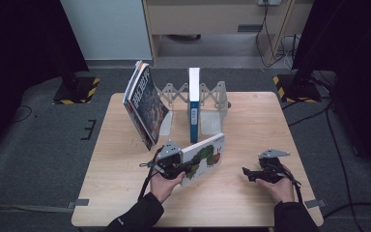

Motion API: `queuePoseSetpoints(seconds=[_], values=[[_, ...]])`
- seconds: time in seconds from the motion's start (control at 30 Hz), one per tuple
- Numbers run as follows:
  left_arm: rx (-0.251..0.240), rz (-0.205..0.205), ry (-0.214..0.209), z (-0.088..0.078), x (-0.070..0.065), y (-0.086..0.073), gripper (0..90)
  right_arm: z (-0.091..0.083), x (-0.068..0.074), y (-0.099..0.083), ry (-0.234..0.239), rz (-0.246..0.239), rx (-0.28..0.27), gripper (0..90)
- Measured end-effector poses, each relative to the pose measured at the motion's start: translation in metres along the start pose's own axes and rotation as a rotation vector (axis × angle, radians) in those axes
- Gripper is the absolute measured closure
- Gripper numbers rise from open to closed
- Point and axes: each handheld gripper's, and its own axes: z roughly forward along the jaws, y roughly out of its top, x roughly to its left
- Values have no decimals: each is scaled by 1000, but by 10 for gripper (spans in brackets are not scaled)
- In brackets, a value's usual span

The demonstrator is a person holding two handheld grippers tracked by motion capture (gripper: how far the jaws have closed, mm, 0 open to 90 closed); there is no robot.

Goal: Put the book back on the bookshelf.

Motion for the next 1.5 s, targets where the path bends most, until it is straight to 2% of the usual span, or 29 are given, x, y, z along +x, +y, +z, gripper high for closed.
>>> queuePoseSetpoints(seconds=[0.1,0.17,0.37,0.57,0.83,0.97,1.1,1.27,1.5], values=[[-17,-3,21,0,1,6,745,3,-1,-2,-20,-27,43,147],[-30,-11,33,1,2,10,745,5,-1,-3,-29,-39,53,140],[-64,-33,71,4,7,21,745,8,-3,-7,-31,-44,92,112],[-79,-11,120,7,7,30,745,10,-3,-9,-38,-42,75,81],[-106,4,139,16,5,41,745,11,-4,-13,-42,-37,46,55],[-103,20,155,24,3,42,745,11,-4,-14,-45,-36,34,41],[-104,19,174,34,3,42,745,12,-4,-16,-42,-31,14,35],[-123,-4,185,42,7,43,745,13,-4,-19,-46,-28,-16,19],[-145,-5,225,52,11,47,745,13,-4,-19,-46,-29,-16,19]])
